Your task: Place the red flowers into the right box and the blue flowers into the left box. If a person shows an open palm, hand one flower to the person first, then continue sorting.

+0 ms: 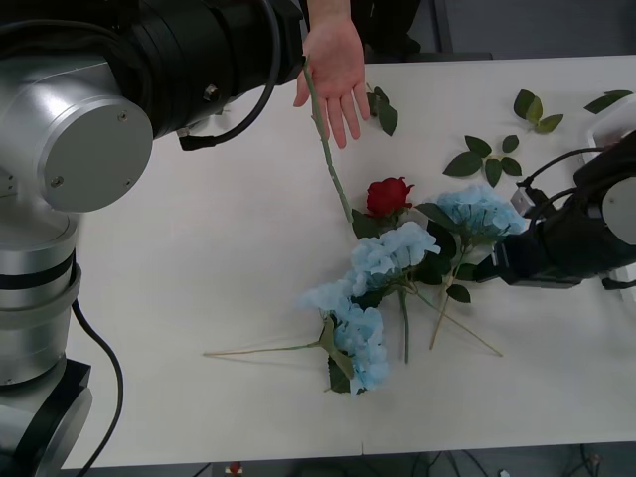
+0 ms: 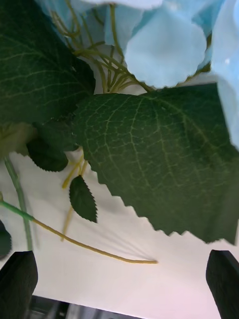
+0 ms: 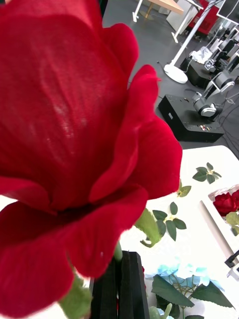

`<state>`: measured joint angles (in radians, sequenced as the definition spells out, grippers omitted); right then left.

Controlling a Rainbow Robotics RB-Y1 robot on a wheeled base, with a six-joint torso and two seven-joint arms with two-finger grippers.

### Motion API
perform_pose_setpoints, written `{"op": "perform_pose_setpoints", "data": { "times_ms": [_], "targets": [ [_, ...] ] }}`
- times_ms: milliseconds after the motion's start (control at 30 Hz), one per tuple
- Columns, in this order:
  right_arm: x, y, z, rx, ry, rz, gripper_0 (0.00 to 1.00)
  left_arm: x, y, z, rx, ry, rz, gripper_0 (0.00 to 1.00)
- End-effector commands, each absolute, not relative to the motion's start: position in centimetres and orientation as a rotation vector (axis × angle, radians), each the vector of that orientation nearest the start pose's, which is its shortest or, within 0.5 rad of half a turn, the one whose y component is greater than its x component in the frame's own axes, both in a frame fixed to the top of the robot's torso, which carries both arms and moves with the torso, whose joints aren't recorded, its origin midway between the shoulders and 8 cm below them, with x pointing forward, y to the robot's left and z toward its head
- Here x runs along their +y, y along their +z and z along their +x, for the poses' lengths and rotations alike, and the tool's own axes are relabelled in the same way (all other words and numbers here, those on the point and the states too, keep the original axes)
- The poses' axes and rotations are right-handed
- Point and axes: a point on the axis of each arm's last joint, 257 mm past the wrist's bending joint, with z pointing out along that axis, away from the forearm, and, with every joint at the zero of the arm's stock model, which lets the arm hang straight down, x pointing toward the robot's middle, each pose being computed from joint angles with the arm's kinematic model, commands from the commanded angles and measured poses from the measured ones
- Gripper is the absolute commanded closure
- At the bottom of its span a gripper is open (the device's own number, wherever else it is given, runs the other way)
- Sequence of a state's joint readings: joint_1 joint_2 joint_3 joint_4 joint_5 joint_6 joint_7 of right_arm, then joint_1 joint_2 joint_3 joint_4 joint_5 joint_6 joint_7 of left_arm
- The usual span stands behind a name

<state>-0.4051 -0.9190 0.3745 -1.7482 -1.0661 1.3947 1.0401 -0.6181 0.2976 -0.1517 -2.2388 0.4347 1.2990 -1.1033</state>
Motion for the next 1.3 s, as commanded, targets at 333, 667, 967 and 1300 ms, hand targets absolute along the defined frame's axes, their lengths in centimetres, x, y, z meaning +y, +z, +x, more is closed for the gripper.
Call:
{"op": "perform_pose_setpoints", "data": {
  "times_ms": [333, 667, 967, 1300],
  "targets": [
    [-20.7, -28.4, 45.3, 2.750, 0.341, 0.301, 0.02, 3.6, 5.0, 49.5, 1.755, -0.580, 0.254, 1.00],
    [-20.8, -29.8, 47.8, 2.713, 0.311, 0.426, 0.01, 3.6, 5.0, 49.5, 1.755, -0.580, 0.254, 1.00],
    [-20.1, -30.6, 50.4, 2.684, 0.306, 0.446, 0.02, 3.6, 5.0, 49.5, 1.755, -0.580, 0.254, 1.00],
    [-21.6, -31.8, 52.3, 2.647, 0.210, 0.438, 0.02, 3.6, 5.0, 49.5, 1.755, -0.580, 0.254, 1.00]
  ]
}}
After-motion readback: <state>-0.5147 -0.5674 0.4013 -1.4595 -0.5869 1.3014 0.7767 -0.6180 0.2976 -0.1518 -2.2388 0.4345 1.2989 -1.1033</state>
